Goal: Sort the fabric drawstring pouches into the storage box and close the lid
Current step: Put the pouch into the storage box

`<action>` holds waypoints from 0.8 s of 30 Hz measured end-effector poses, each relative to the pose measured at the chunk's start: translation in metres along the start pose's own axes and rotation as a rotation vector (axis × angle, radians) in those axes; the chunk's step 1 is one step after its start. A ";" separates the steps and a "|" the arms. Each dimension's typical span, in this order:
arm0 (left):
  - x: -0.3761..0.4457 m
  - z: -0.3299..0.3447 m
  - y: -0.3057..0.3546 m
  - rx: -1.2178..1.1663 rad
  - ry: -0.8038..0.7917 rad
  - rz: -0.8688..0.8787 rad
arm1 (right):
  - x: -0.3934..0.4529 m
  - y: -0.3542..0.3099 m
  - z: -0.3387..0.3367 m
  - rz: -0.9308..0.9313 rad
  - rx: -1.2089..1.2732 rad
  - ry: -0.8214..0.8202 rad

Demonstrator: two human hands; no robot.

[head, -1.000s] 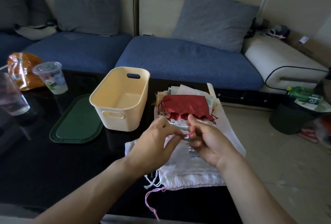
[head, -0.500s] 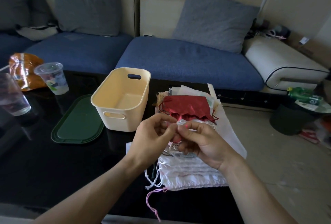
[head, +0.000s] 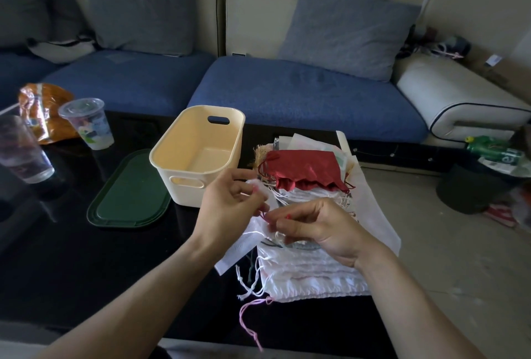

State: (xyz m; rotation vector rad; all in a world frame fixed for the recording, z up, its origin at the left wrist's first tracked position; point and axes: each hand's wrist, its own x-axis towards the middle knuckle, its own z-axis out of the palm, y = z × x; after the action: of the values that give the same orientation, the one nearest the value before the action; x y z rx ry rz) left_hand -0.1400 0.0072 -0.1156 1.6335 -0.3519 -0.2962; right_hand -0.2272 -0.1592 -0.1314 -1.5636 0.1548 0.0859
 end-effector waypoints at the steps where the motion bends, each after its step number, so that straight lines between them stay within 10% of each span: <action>1: 0.002 0.000 0.000 -0.140 -0.004 -0.082 | 0.000 0.000 0.001 0.004 -0.012 -0.008; 7: 0.009 -0.001 -0.009 -0.320 0.021 -0.242 | 0.002 0.000 0.002 0.019 -0.030 -0.028; 15: 0.000 -0.005 -0.013 0.532 -0.069 0.223 | 0.005 0.007 0.005 0.046 -0.071 0.062; 24: 0.001 -0.003 -0.008 0.782 -0.059 0.514 | 0.006 0.014 0.008 -0.195 -0.404 0.253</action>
State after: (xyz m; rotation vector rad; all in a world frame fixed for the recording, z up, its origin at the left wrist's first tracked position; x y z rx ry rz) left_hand -0.1376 0.0097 -0.1234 2.2094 -1.0017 0.2212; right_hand -0.2232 -0.1512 -0.1457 -1.9826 0.1911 -0.2492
